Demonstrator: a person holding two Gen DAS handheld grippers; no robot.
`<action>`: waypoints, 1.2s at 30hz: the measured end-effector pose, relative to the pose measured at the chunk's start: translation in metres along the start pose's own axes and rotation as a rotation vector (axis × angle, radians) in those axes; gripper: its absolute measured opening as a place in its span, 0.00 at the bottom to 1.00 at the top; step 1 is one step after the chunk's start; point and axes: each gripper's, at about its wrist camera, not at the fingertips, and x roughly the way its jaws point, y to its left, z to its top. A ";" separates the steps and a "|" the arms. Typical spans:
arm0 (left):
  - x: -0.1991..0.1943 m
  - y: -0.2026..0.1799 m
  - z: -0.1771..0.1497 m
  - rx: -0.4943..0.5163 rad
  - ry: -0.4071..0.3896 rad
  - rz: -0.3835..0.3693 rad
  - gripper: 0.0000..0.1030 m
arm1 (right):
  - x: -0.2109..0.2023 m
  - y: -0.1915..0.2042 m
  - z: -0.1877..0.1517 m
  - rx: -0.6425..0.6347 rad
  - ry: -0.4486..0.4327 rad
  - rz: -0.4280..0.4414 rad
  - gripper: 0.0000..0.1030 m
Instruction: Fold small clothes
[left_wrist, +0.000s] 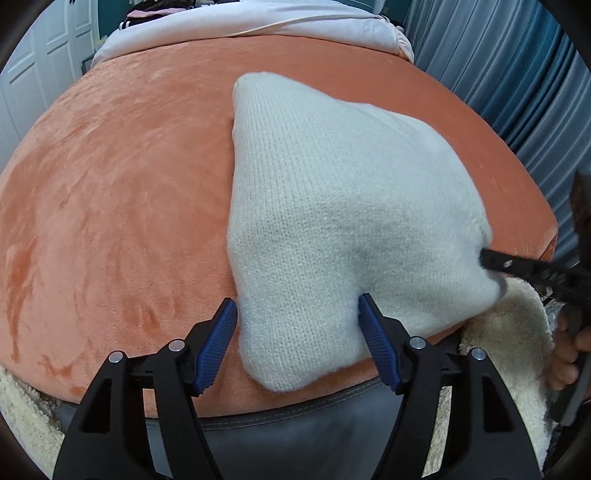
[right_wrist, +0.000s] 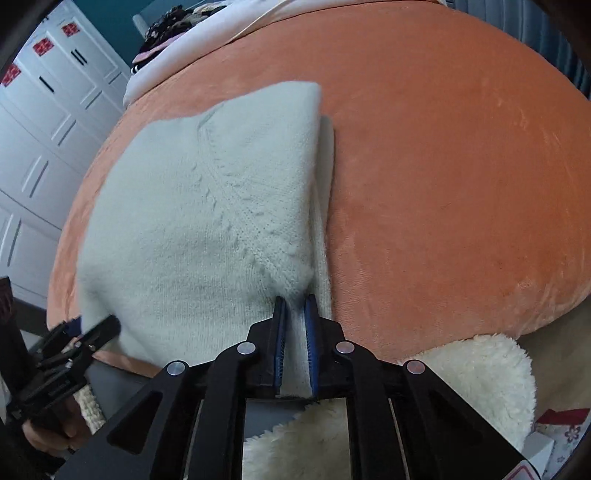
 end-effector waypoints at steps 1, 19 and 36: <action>-0.003 0.000 0.000 0.002 -0.005 -0.001 0.64 | -0.015 0.004 0.002 -0.001 -0.045 0.015 0.08; -0.058 0.031 0.006 -0.136 -0.080 -0.015 0.63 | 0.041 0.121 -0.004 -0.308 0.140 0.069 0.12; -0.047 0.005 0.039 -0.101 -0.068 0.002 0.85 | -0.038 -0.015 0.007 0.126 -0.108 0.032 0.61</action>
